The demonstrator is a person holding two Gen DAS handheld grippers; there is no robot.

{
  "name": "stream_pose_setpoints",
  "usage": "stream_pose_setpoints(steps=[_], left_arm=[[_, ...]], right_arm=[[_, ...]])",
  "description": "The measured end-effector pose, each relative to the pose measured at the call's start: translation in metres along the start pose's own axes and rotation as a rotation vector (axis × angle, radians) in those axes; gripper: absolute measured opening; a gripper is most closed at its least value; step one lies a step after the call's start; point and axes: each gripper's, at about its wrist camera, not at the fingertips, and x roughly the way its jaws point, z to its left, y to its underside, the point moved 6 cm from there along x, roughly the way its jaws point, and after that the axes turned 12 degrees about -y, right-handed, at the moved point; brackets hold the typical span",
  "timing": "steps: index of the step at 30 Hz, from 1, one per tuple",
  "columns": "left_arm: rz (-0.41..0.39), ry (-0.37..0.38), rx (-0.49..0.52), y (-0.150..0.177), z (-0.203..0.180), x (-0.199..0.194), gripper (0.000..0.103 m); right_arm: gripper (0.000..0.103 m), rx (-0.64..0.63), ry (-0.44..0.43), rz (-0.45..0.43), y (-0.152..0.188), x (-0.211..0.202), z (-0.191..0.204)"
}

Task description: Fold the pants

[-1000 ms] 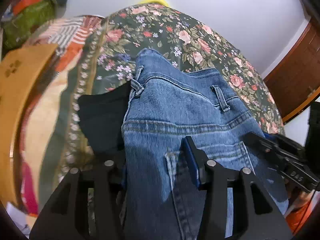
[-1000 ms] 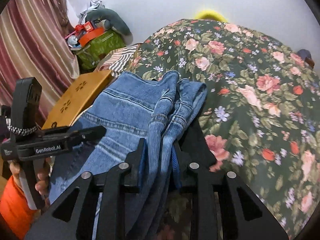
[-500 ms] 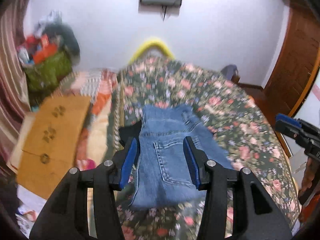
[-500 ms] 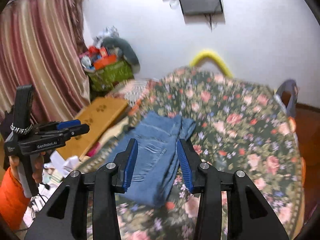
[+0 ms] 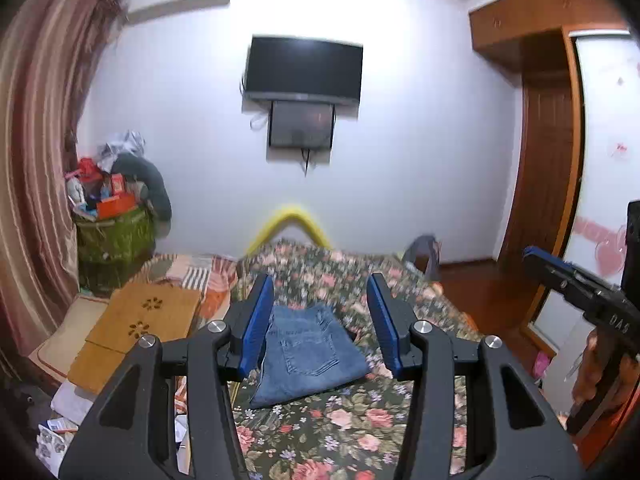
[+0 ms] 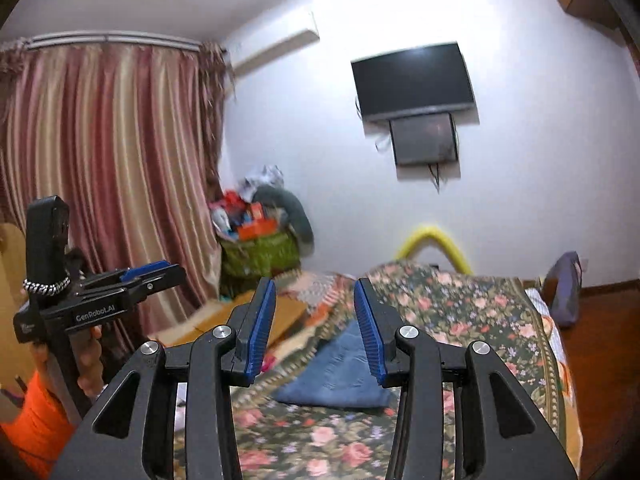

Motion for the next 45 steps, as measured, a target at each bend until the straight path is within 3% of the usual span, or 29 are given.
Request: stream_pose_setpoints(steps=[6, 12, 16, 19, 22, 24, 29, 45], left_arm=[[-0.115, -0.021, -0.007, 0.003, 0.000, -0.066, 0.048], [-0.173, -0.051, 0.000, 0.011, 0.000, -0.098, 0.066], [-0.195, -0.068, 0.000, 0.018, -0.001, -0.111, 0.092], [-0.201, -0.074, -0.008, 0.024, -0.002, -0.117, 0.100], [-0.190, -0.071, -0.017, 0.029, -0.004, -0.117, 0.102], [-0.186, -0.075, -0.016, 0.030, -0.004, -0.115, 0.102], [-0.174, -0.065, -0.011, 0.036, -0.006, -0.111, 0.102], [-0.167, -0.067, 0.008, 0.046, -0.009, -0.103, 0.103]], right_arm=[[0.037, -0.058, 0.039, -0.064, 0.003, -0.030, 0.038], [0.037, -0.040, 0.067, -0.088, 0.010, -0.036, 0.049], [0.061, -0.029, 0.084, -0.097, 0.012, -0.040, 0.052], [0.066, -0.020, 0.085, -0.093, 0.014, -0.044, 0.054], [0.085, -0.050, 0.114, -0.086, 0.017, -0.046, 0.059], [0.086, -0.074, 0.128, -0.080, 0.018, -0.045, 0.062], [0.100, -0.080, 0.137, -0.078, 0.022, -0.046, 0.063], [0.102, -0.075, 0.156, -0.052, 0.030, -0.050, 0.058]])
